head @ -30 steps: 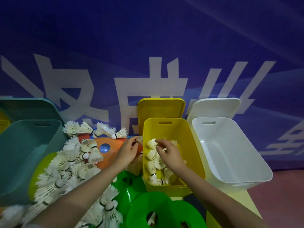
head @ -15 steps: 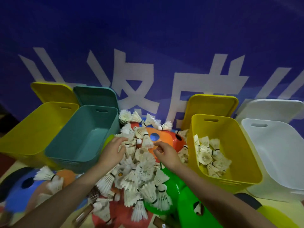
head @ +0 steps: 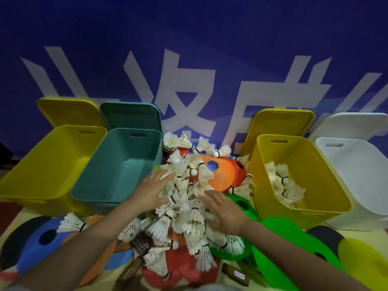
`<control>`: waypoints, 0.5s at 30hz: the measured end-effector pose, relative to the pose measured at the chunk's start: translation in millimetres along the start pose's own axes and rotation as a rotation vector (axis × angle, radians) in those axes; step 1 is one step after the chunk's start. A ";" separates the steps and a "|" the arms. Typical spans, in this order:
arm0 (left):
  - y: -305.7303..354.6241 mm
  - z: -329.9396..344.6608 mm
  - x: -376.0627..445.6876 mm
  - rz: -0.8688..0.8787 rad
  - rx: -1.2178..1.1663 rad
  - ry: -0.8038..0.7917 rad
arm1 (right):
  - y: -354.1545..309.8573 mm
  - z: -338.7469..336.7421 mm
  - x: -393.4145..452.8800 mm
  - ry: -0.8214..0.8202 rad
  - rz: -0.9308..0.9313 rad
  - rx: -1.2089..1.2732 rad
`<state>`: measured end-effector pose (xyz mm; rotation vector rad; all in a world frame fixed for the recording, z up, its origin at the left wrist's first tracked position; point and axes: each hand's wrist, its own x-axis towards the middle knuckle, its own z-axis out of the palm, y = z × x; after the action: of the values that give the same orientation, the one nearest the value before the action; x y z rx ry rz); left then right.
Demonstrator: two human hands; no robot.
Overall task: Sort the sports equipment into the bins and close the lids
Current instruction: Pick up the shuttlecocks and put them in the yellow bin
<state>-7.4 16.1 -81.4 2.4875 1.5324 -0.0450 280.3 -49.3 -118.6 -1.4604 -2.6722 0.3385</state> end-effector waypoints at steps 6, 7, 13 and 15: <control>-4.1 -6.4 14.8 0.085 0.082 -0.029 | 3.2 -1.2 10.8 0.041 0.156 0.008; -4.8 -7.6 15.9 0.083 0.050 -0.020 | 5.0 -2.1 9.8 0.046 0.198 0.036; -0.2 -24.7 15.1 -0.010 -0.348 0.128 | 13.8 -25.1 -1.3 0.273 0.341 0.318; 10.9 -34.2 16.5 -0.029 -0.436 0.187 | 16.4 -35.2 -3.0 0.374 0.379 0.457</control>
<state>6.7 32.8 -48.5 2.1681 1.4563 0.4777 301.5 -37.8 -88.0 -1.6624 -1.8692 0.5859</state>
